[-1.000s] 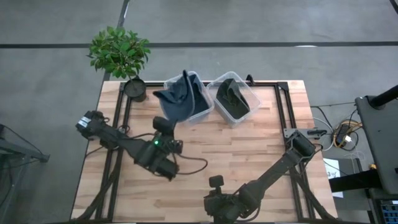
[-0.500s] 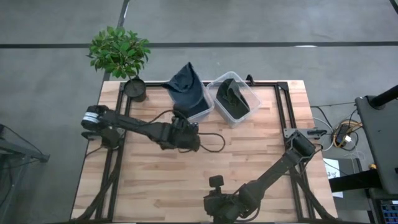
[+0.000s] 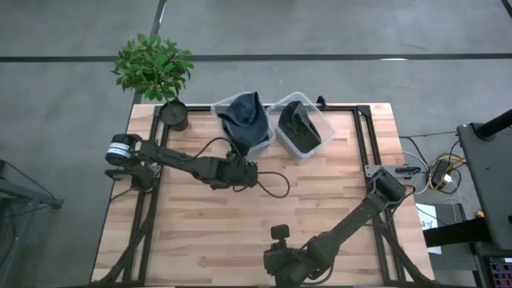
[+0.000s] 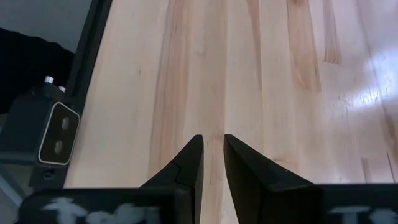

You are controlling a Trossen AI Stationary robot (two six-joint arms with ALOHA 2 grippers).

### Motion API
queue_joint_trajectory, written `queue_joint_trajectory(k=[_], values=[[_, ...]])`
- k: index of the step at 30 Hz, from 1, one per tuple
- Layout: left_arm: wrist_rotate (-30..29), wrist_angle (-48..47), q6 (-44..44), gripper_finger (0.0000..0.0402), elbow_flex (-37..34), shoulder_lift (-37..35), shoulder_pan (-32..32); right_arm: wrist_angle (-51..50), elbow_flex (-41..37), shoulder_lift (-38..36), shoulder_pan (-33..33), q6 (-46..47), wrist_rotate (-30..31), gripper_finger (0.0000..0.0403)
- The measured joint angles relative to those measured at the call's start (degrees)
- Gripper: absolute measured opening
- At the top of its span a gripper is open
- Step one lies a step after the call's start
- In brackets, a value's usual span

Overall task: Pick & Place hat
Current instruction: Put the blue cap into the left transparent bin

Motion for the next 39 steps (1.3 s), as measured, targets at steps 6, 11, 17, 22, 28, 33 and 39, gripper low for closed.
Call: queue_joint_trajectory(k=[6, 11, 17, 22, 28, 33, 39], values=[[0.9, -0.4, -10.0, 0.0025, 0.1, 0.0, 0.1, 0.1, 0.0, 0.0, 0.0, 0.0, 0.0, 0.0057], [3.1, -8.0, -12.2, 0.0059, 0.1, 0.0, 0.1, 0.3, 0.3, 0.0, 0.0, 0.0, 0.0, 0.0057], [3.1, -10.5, -16.2, 0.0077, 0.5, -0.1, 0.1, 0.4, 0.3, 0.0, 0.0, 0.3, 0.0, 0.0057], [0.0, -10.9, -16.0, 0.0079, 2.8, -0.2, 0.1, 0.6, 0.3, 0.0, 0.0, 0.4, 0.0, 0.0057], [-4.8, -10.8, -17.8, 0.008, 4.5, -0.1, 0.0, 1.1, 0.3, 0.0, 0.0, 0.4, 0.0, 0.0057], [-2.9, -12.7, -17.9, 0.0081, 4.9, -0.1, 0.3, 1.2, 0.3, 0.0, 0.0, 0.4, 0.0, 0.0057], [-0.5, -18.8, -21.9, 0.0081, 4.9, -0.1, 0.2, 1.4, 0.3, 0.0, 0.0, 0.4, -0.1, 0.0057]])
